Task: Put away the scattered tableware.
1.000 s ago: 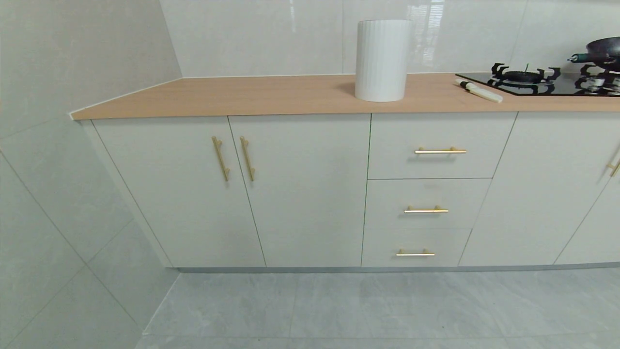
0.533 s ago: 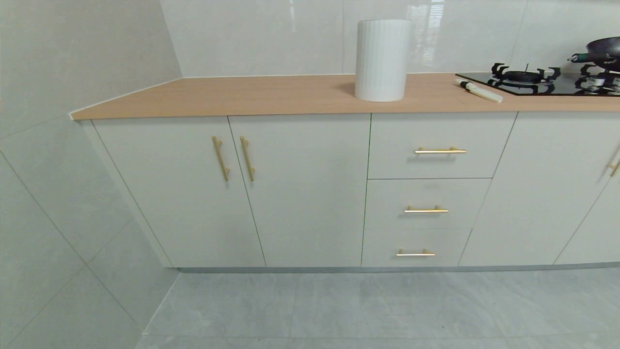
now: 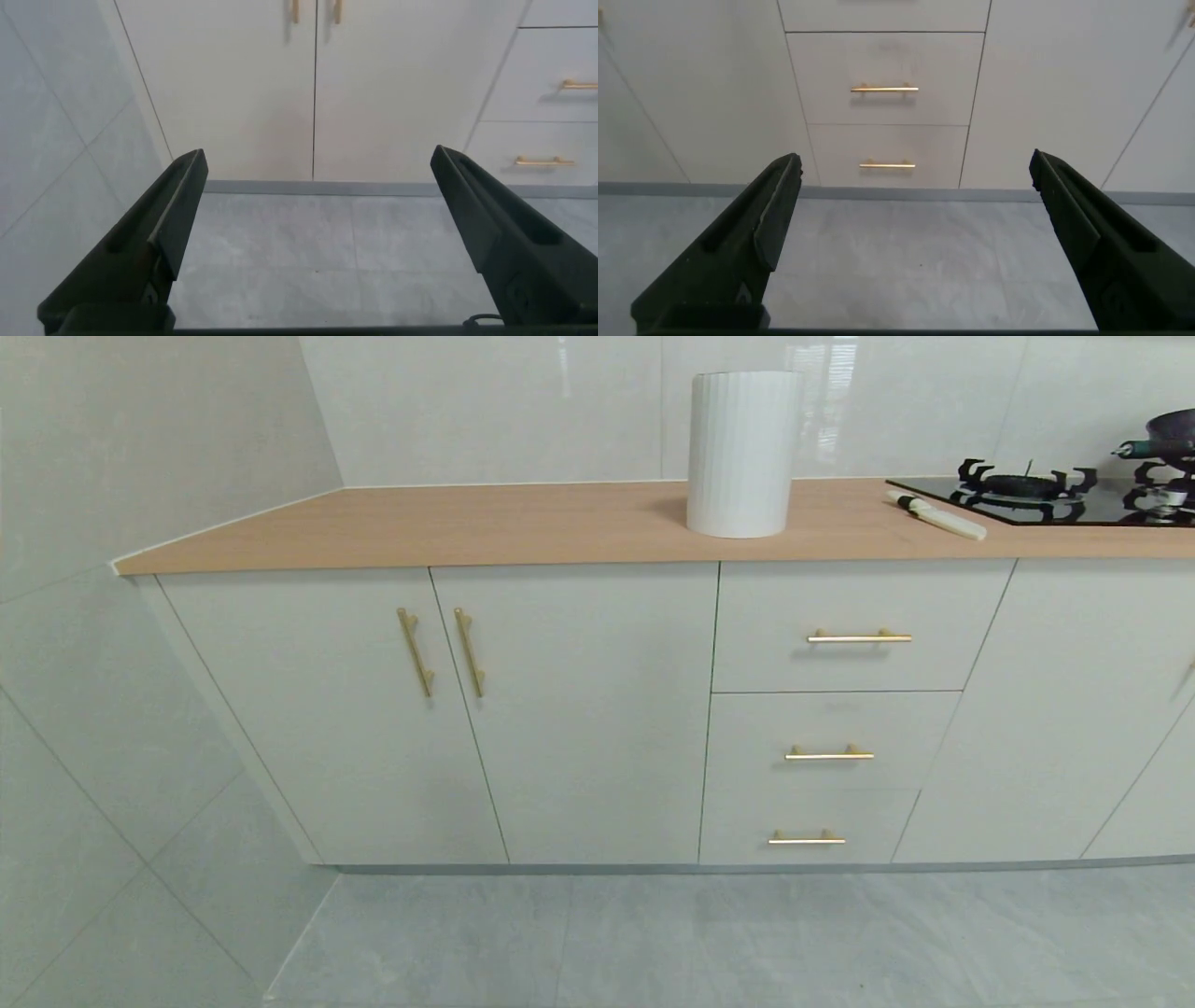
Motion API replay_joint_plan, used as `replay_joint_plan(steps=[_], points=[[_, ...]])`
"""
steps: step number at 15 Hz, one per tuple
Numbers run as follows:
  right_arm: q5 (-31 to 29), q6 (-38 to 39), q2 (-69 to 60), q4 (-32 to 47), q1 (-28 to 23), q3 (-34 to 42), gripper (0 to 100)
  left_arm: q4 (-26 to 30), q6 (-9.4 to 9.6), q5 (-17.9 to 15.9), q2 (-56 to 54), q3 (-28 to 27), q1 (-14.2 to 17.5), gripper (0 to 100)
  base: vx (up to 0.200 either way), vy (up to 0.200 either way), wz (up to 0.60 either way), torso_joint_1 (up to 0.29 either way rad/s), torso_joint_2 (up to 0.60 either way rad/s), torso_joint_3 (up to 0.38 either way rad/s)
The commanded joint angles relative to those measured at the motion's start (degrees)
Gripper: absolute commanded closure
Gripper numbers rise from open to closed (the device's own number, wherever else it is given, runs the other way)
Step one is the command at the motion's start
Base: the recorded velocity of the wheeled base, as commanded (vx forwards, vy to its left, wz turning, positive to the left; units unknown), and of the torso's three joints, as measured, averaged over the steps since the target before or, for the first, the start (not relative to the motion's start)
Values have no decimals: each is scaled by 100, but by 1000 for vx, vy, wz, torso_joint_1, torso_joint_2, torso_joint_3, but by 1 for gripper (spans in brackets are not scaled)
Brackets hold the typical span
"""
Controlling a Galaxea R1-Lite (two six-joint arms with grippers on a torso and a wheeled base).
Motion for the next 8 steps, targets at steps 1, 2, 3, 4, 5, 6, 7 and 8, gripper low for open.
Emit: replay_joint_plan(steps=[1,2,3,4,5,6,7,8], points=[[2,-2,7,9,4,-1,0,-1,-8,4,0,0,2,0,200,0,0,2,-2,-7],[2,-2,7,9,4,-1,0,-1,0,4,0,0,2,0,200,0,0,7,-7,7],[2,-2,7,9,4,-1,0,-1,0,4,0,0,2,0,200,0,0,2,2,12],[2,-2,7,9,4,-1,0,-1,0,4,0,0,2,0,200,0,0,7,-2,2],[2,-2,7,9,4,-1,0,-1,0,4,0,0,2,0,200,0,0,2,2,2],[2,-2,7,9,4,-1,0,-1,0,4,0,0,2,0,200,0,0,2,7,2],[2,-2,7,9,4,-1,0,-1,-8,4,0,0,2,0,200,0,0,2,7,-2],[2,-2,7,9,4,-1,0,-1,-8,4,0,0,2,0,200,0,0,2,2,-2]])
